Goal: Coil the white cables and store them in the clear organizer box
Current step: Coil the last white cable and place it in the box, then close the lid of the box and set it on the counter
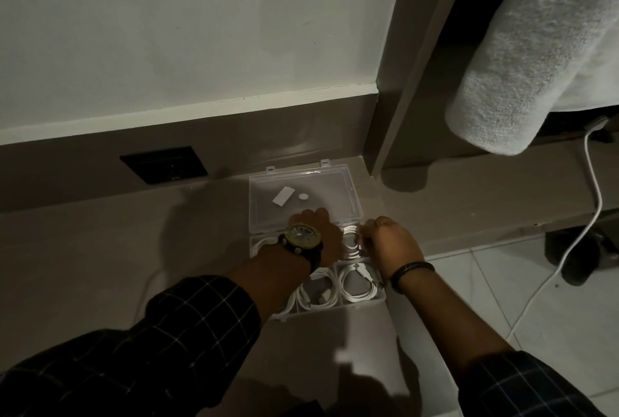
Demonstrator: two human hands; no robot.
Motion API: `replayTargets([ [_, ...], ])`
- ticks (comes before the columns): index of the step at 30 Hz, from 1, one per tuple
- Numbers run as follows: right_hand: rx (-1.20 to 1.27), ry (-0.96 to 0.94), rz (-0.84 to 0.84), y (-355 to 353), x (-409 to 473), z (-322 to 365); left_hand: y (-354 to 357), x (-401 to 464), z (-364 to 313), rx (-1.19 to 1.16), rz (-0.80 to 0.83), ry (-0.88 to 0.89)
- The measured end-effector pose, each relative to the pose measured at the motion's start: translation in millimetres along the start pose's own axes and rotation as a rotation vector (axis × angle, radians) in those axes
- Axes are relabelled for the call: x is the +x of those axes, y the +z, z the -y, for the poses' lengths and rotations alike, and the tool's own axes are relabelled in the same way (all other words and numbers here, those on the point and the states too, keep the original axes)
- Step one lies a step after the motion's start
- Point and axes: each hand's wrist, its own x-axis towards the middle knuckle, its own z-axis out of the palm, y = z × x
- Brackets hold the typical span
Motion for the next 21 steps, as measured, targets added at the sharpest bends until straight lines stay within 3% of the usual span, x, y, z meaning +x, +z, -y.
replayTargets([
  [7, -0.056, -0.005, -0.138, 8, -6, 3, -1, 2, -25, 0.013, -0.217, 0.03],
  [11, -0.005, 0.032, -0.096, 7, 0, 5, 11, 1, -17, -0.148, -0.216, 0.051],
  [15, 0.169, -0.031, -0.052, 11, -3, -5, 19, -9, 3, -0.468, -0.141, 0.143],
  [18, 0.314, -0.009, -0.117, 14, -7, -9, 20, -18, 10, -0.449, -0.226, 0.15],
  [21, 0.618, 0.126, -0.21, 16, -10, -5, 19, -25, 16, -0.446, -0.343, 0.114],
])
